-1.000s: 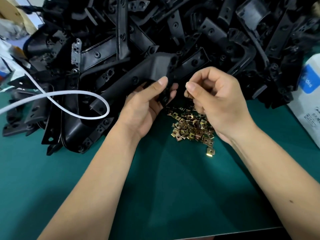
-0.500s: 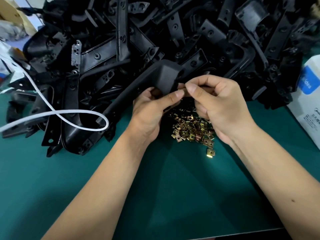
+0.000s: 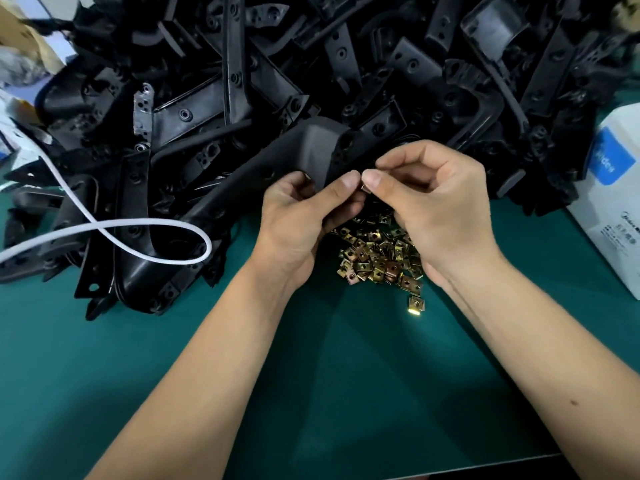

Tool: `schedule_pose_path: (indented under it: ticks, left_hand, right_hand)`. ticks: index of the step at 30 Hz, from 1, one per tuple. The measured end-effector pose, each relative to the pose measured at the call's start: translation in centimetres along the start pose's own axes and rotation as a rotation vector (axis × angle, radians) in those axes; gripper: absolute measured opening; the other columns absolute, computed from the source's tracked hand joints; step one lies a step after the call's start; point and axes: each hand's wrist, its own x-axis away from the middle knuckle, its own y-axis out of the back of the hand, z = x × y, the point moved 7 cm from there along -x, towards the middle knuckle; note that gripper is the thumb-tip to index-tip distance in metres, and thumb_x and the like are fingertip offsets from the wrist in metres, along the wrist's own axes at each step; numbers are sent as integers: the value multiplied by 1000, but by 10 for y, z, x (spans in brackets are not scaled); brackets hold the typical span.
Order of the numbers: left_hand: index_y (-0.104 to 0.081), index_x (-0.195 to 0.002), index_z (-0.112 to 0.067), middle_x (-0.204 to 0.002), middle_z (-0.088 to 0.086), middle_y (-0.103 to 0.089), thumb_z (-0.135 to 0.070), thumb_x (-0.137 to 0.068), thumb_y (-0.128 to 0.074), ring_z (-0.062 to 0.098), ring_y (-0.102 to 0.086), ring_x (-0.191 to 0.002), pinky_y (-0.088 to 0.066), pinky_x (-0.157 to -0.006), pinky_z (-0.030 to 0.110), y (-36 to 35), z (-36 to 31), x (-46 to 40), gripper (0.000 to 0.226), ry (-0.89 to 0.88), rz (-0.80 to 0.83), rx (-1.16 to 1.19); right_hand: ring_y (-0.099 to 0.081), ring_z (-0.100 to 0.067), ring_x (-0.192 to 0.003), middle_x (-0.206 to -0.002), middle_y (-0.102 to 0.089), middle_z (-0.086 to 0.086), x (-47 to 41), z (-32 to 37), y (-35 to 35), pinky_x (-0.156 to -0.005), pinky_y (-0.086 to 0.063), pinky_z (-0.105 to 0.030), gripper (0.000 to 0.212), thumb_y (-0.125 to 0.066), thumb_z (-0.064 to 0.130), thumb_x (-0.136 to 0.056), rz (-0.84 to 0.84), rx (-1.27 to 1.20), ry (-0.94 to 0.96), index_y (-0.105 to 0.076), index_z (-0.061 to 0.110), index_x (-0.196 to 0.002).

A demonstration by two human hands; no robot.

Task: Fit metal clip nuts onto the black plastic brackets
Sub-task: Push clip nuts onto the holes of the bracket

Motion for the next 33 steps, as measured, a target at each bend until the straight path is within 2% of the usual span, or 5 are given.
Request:
schedule_pose_path:
  ticks: [5, 18, 25, 30, 33]
  left_hand:
    - [-42, -133, 18, -93, 19, -78, -8, -68, -84, 25, -78, -79, -61, -68, 24, -8, 6, 5, 82, 24, 62, -64]
    - [-65, -89, 15, -71, 6, -74, 12, -86, -73, 16, -69, -58, -54, -55, 22, -1, -18, 3, 9, -148, 130, -374]
    - [-63, -87, 17, -66, 4, -71, 16, -81, -74, 15, -65, -53, -50, -52, 23, -2, -31, 4, 13, -212, 213, -422]
    - [-65, -88, 9, -66, 1, -71, 6, -77, -76, 13, -64, -54, -50, -52, 22, 2, -34, 2, 15, -223, 230, -420]
    - [-72, -91, -4, -67, 1, -69, 5, -83, -72, 11, -64, -58, -50, -56, 20, 2, -30, 2, 12, -173, 245, -364]
  right_hand:
    - [-62, 0, -60, -80, -74, 0, 2, 1, -2, -51, -42, -10, 13, -78, 2, -87, -4, -134, -43, -73, 9, -97]
    - [-37, -2, -45, -74, -64, -2, 0, -7, -4, -43, -24, -19, 22, -68, -11, -88, 120, -143, -298, -74, 7, -99]
    - [-31, -4, -47, -71, -62, 1, 3, -9, -10, -41, -25, -17, 23, -65, -11, -90, 240, -211, -372, -76, 7, -101]
    - [-33, -2, -44, -71, -59, -8, 2, 3, -13, -44, -26, -19, 20, -65, -1, -97, 334, 78, -145, -79, 11, -105]
    - [-56, 3, -46, -58, -62, 22, 3, 10, -18, -48, -40, -9, 17, -64, 1, -99, 383, 208, 15, -76, 2, -110]
